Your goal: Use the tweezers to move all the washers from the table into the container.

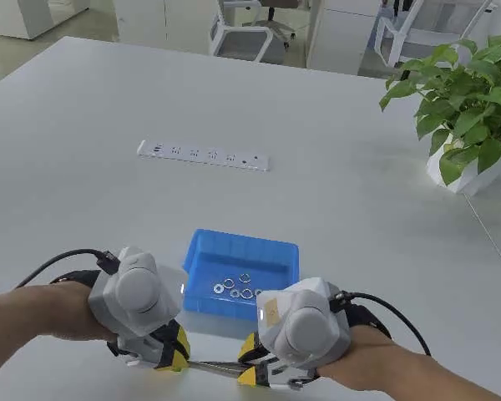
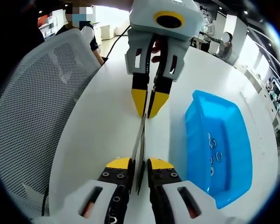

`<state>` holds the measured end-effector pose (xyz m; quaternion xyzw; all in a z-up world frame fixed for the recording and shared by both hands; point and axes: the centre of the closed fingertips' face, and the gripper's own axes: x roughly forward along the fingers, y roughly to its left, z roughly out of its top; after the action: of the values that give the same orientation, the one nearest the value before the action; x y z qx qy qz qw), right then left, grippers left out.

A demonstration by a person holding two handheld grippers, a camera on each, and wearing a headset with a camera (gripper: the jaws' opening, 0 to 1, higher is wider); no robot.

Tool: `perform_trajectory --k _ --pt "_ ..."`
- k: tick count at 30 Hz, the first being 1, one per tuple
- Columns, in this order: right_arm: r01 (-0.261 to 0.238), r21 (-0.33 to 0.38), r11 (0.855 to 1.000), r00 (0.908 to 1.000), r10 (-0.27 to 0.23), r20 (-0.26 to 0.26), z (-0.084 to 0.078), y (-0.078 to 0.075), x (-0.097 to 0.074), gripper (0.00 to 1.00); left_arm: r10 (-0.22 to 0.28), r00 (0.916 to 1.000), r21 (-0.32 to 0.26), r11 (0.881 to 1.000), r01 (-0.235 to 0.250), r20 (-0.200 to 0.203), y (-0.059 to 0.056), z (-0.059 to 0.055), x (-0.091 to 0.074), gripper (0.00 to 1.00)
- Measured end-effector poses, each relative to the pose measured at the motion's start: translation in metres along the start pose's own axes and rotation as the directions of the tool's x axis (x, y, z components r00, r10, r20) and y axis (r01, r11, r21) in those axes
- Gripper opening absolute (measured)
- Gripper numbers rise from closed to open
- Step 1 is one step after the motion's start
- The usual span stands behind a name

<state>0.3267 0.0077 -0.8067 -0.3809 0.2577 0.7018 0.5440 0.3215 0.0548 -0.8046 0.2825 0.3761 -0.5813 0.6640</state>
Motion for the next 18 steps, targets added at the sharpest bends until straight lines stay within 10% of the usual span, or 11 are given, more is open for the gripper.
perform_trajectory --k 11,18 --pt "0.067 0.037 0.997 0.9973 -0.068 0.027 0.002 -0.006 -0.018 0.24 0.029 0.9989 -0.038 0.999 -0.027 0.036 0.001 0.001 -0.014 0.17" --pt "0.146 0.123 0.982 0.9841 -0.157 0.083 0.006 -0.014 -0.047 0.3 0.091 0.9878 -0.105 0.991 -0.077 0.127 0.006 0.012 -0.034 0.25"
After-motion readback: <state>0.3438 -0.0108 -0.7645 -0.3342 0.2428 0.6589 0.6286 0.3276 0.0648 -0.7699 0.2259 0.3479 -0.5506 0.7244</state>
